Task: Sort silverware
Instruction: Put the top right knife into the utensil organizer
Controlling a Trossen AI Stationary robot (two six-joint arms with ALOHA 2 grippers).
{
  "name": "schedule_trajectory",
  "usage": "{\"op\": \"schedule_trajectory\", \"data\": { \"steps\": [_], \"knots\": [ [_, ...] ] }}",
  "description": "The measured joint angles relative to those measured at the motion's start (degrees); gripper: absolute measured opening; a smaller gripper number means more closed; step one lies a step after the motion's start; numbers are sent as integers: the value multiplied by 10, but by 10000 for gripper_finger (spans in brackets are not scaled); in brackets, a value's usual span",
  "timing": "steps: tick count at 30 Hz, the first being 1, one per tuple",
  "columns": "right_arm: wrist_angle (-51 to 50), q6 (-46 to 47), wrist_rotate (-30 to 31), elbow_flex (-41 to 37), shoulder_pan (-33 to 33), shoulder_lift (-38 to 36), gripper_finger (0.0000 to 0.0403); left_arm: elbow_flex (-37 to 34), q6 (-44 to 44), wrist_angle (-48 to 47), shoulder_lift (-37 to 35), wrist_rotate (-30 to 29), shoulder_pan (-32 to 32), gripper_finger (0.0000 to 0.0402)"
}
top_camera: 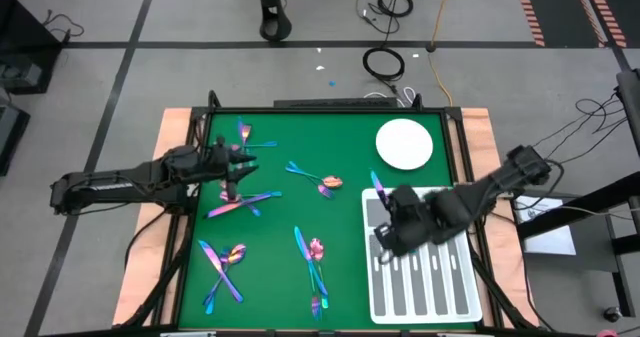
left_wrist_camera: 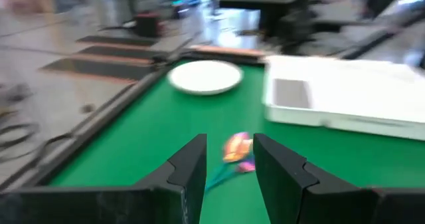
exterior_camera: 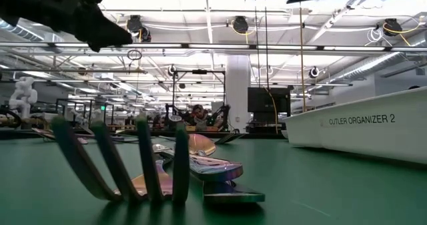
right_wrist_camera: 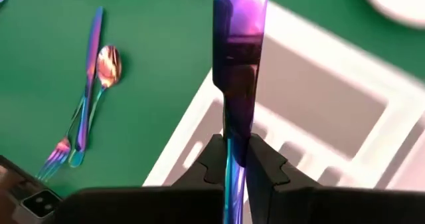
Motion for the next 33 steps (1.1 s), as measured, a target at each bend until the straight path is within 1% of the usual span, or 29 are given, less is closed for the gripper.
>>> {"op": "schedule_trajectory", "data": {
  "steps": [2, 4, 7, 10, 12, 15, 18, 24, 26, 31, 33],
  "knots": [
    [26, 57, 0, -27, 25, 0, 6, -3, 0, 3, 0, 34, 0, 125],
    [51, 116, -5, -53, 50, 0, 6, -3, -12, 3, 4, 50, 0, 125],
    [78, 206, -25, -89, 88, 0, 6, -3, -28, -2, 14, 52, -2, 125],
    [102, 288, -31, -121, 130, 0, 6, -3, -32, -12, 32, 52, -9, 125],
    [117, 327, -37, -138, 156, 0, 6, -3, -42, -15, 48, 53, -15, 125],
    [151, 336, -63, -160, 176, 0, 6, -3, -47, -12, 67, 53, -24, 125],
    [173, 336, -61, -178, 180, 5, 6, -3, -60, -9, 87, 53, -35, 125],
    [170, 335, -76, -206, 179, 5, 6, -3, -75, 13, 122, 52, -60, 125],
    [184, 336, -76, -217, 179, 5, 6, -3, -76, 21, 130, 53, -70, 125],
    [282, 346, -77, -248, 176, 5, 6, -3, -76, 45, 142, 53, -88, 125],
    [295, 352, -77, -252, 175, 5, 6, -3, -75, 60, 143, 53, -92, 125]
  ]
}}
